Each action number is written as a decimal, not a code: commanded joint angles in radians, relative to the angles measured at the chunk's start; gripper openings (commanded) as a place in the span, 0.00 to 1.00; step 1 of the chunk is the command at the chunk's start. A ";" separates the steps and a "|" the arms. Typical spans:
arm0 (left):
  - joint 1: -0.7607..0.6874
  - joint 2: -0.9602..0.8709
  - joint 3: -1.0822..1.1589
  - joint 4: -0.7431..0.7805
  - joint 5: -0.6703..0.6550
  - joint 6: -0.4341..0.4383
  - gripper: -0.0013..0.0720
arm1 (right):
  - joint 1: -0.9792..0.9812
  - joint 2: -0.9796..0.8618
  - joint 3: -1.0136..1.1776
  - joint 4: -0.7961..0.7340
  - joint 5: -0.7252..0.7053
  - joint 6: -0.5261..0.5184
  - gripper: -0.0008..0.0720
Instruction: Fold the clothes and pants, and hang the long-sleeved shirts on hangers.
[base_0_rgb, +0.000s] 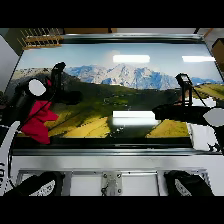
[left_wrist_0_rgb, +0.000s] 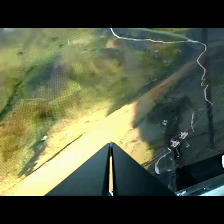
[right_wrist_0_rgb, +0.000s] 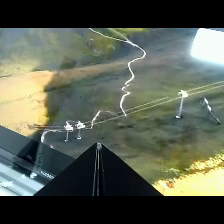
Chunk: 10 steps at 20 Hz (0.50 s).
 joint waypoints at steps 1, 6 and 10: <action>0.000 0.000 0.000 0.000 0.000 0.000 0.03 | 0.001 -0.001 0.000 0.000 0.000 0.000 0.04; 0.000 0.000 0.000 0.000 0.000 0.000 0.03 | 0.001 -0.001 0.000 0.000 0.000 0.000 0.04; 0.000 0.000 0.000 -0.005 0.002 0.000 0.03 | 0.001 -0.001 0.000 0.000 0.000 0.000 0.04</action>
